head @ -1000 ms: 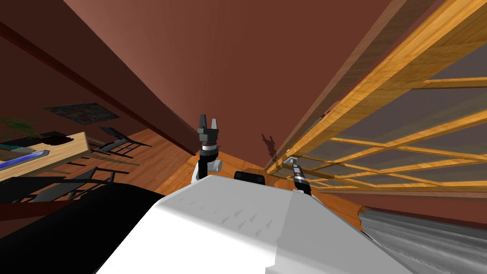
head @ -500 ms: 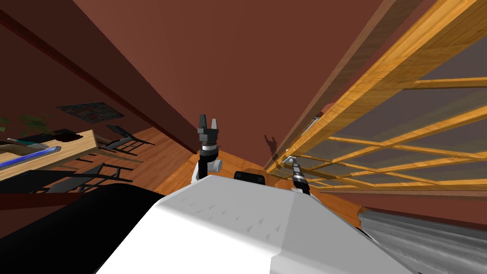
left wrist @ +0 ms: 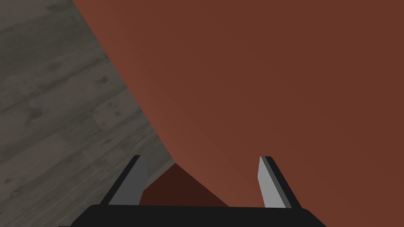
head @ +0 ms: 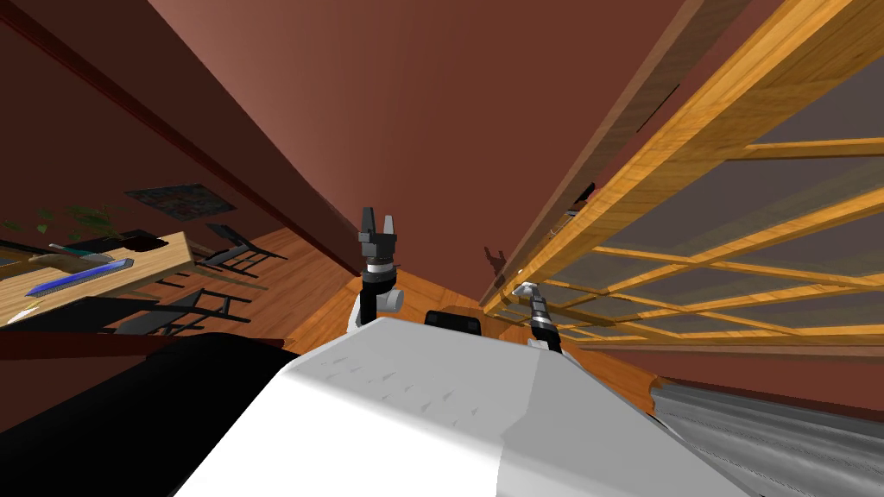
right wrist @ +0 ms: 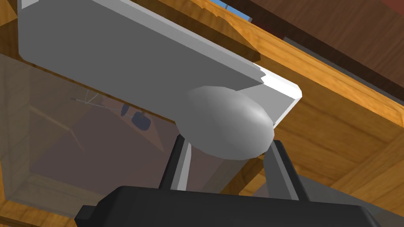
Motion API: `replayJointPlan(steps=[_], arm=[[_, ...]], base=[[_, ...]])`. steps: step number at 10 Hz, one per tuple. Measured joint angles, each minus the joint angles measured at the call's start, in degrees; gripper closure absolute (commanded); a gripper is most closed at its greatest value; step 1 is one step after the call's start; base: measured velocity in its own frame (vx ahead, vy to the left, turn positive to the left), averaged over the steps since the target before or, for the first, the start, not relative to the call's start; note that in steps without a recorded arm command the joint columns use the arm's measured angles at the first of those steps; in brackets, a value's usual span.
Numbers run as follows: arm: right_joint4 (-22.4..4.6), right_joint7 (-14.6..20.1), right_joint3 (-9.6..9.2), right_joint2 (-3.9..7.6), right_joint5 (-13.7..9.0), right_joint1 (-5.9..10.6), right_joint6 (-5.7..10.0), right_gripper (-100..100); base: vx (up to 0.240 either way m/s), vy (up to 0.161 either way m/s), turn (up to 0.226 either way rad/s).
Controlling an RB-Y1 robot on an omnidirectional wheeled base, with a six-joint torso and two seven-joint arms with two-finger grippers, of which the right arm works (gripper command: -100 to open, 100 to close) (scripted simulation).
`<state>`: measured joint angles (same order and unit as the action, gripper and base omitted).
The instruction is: Pull the door open
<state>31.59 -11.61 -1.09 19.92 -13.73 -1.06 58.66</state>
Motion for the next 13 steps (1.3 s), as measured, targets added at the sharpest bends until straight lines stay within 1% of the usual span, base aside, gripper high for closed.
replayJointPlan(steps=[1,2,3,4,5,6,7,8,9,10,11,12,13], arm=[[0.0,1.1,-0.02,-0.14,-0.2,-0.04,0.05,100],[-0.2,2.6,-0.09,-0.25,-0.5,0.24,-0.03,100],[0.4,3.7,-0.13,-0.31,-0.6,-0.12,-0.37,100],[1.0,4.8,-0.11,-0.65,-1.0,-0.17,-0.8,100],[1.0,5.6,-0.12,-0.86,-1.1,-0.06,-0.86,100],[-1.1,7.2,-0.34,-0.82,-1.3,1.1,0.01,100],[-0.3,8.4,-0.38,-0.71,-1.5,0.74,-0.38,100],[-0.8,9.8,-0.36,-0.93,-1.9,1.29,-0.6,100],[0.0,11.3,-0.43,-1.1,-2.3,1.08,-1.07,100],[1.9,12.5,-0.48,-1.18,-2.5,0.12,-2.03,100],[1.6,13.2,-0.56,-1.27,-2.5,0.19,-2.09,100],[1.1,14.5,-0.62,-1.4,-2.8,0.63,-2.05,100],[-0.8,15.9,-0.76,-1.36,-2.9,1.6,-1.19,100]], base=[[-0.047,-0.017,0.033],[-0.035,-0.018,0.026],[-0.043,-0.025,0.018],[-0.039,-0.021,0.031],[-0.047,-0.024,0.043],[-0.042,-0.011,0.039],[-0.054,-0.017,0.051],[-0.083,-0.034,0.057],[-0.055,-0.023,0.034],[-0.013,-0.007,-0.007],[-0.028,-0.012,0.014],[-0.034,-0.011,0.033],[-0.048,-0.022,0.05]])
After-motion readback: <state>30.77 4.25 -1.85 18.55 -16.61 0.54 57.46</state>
